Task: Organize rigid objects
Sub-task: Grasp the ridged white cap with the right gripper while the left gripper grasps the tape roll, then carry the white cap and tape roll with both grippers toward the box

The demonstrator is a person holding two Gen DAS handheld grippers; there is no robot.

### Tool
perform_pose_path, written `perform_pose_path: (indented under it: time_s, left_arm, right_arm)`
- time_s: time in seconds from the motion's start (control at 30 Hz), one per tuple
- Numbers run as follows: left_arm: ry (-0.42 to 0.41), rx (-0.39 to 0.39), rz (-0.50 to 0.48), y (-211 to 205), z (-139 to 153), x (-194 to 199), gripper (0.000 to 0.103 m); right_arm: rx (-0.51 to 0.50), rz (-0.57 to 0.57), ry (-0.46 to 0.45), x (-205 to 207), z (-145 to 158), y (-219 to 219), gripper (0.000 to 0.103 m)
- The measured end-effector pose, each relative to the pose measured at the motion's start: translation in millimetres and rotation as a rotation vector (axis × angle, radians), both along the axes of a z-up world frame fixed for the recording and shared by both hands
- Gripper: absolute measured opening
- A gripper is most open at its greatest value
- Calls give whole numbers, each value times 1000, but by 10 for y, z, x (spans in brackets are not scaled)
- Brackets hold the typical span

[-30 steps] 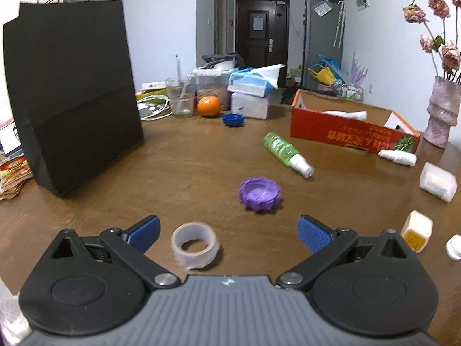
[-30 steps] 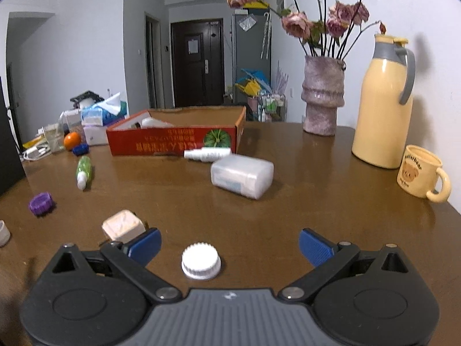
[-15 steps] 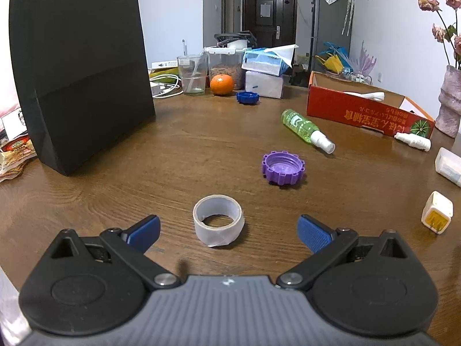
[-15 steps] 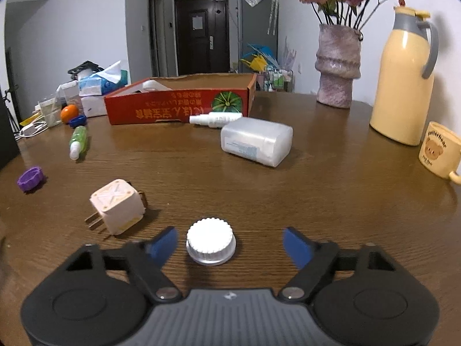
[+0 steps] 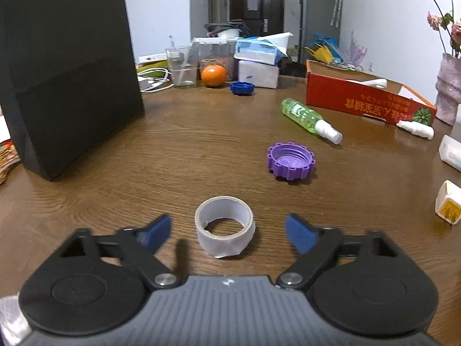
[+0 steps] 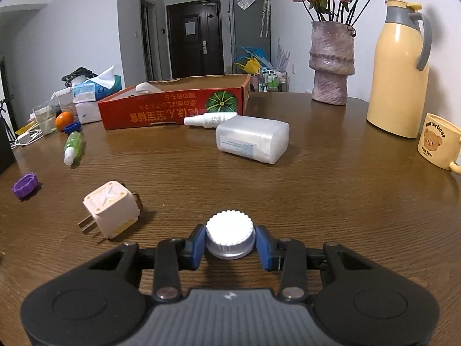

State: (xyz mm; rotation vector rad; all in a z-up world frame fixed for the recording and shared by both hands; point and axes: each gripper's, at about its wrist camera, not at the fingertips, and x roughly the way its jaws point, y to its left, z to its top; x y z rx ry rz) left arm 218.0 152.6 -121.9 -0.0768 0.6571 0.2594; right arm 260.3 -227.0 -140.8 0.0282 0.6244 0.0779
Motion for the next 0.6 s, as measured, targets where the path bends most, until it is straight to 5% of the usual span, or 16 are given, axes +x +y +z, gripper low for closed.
perform_pose_path:
  time_s: [0.2,0.6]
  left_arm:
    - [18,-2,-16,-23,-80,87,45]
    - [-26,11,-38,-86,-41,19,44]
  right_arm:
    - [-1,-3,-1,-4,-1,8,37]
    - [0,-3,-2,-5,-3,9,37]
